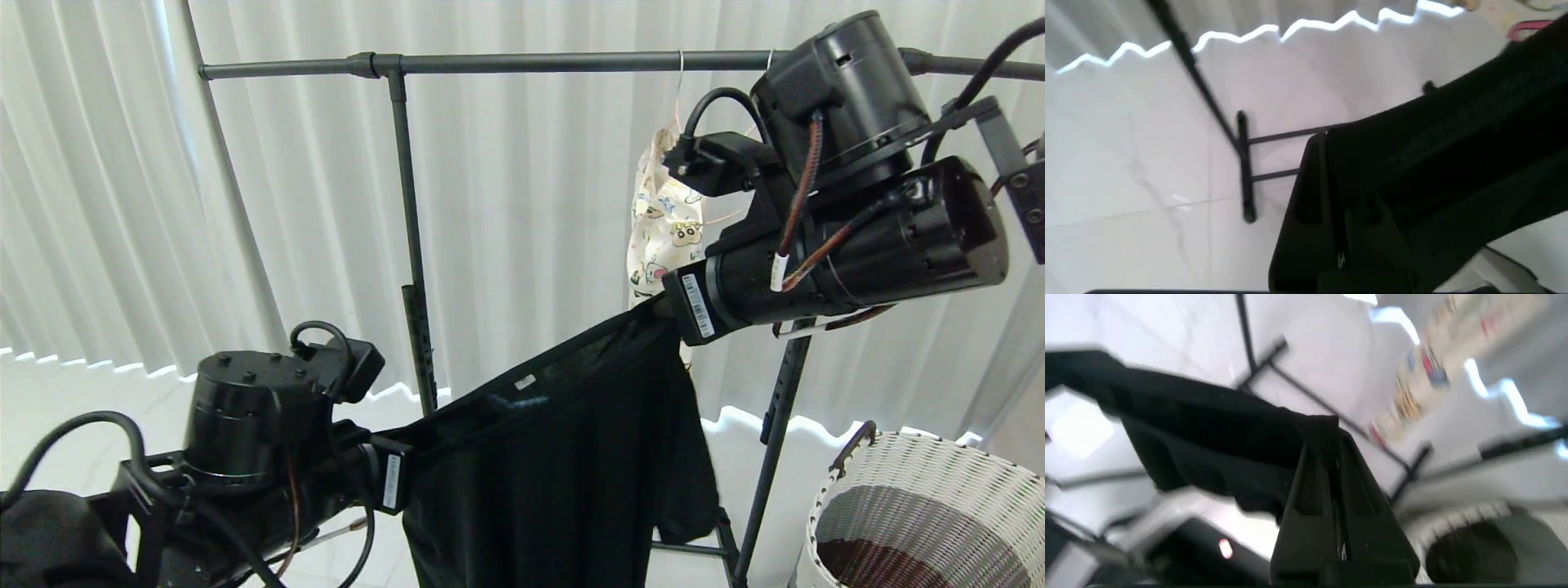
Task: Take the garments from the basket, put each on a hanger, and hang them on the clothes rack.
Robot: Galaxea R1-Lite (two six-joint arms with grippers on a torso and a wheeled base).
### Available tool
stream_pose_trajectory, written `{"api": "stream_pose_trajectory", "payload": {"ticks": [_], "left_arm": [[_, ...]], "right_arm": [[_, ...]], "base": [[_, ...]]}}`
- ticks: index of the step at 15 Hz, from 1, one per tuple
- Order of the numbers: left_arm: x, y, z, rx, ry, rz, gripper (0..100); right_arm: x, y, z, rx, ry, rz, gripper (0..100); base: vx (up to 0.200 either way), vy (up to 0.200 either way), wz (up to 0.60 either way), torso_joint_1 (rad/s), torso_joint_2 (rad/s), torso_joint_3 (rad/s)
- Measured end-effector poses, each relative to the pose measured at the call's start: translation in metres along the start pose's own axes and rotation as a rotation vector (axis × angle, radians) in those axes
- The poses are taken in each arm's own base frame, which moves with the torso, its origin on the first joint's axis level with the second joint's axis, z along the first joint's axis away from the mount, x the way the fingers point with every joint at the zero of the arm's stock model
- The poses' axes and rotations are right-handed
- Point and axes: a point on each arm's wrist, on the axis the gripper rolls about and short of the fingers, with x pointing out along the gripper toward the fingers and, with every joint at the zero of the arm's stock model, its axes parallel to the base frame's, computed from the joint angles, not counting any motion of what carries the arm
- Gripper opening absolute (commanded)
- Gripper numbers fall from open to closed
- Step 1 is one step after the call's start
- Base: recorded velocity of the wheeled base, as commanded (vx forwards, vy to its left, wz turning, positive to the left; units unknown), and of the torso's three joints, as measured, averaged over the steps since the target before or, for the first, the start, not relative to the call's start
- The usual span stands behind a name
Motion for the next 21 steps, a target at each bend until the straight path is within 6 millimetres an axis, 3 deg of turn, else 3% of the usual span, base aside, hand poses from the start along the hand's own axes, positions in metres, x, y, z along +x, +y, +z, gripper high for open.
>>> {"api": "stream_pose_trajectory", "payload": {"ticks": [3, 5, 8, 11, 15, 21], "left_arm": [[-0.031, 0.012, 0.012, 0.035, 0.037, 0.024, 0], [-0.053, 0.013, 0.034, 0.094, 0.026, -0.015, 0], [-0.081, 0.011, 0.078, 0.207, -0.071, -0.052, 0], [-0.095, -0.004, 0.118, 0.273, -0.181, -0.108, 0], [-0.097, -0.022, 0.131, 0.305, -0.221, -0.166, 0], [-0.101, -0.025, 0.131, 0.309, -0.233, -0.181, 0]], "right_arm": [[0.009, 0.004, -0.002, -0.005, 0.01, 0.005, 0], [0.005, 0.0, -0.006, -0.001, 0.026, -0.006, 0], [-0.015, -0.013, -0.018, 0.002, 0.072, -0.034, 0], [-0.043, -0.032, -0.018, 0.039, 0.022, -0.074, 0], [-0.076, -0.045, -0.012, 0.07, -0.096, -0.088, 0], [-0.091, -0.047, -0.008, 0.058, -0.178, -0.074, 0]], "base": [[0.0, 0.0, 0.0, 0.0, 0.0, 0.0], [0.0, 0.0, 0.0, 0.0, 0.0, 0.0], [0.0, 0.0, 0.0, 0.0, 0.0, 0.0], [0.0, 0.0, 0.0, 0.0, 0.0, 0.0], [0.0, 0.0, 0.0, 0.0, 0.0, 0.0], [0.0, 0.0, 0.0, 0.0, 0.0, 0.0]]}}
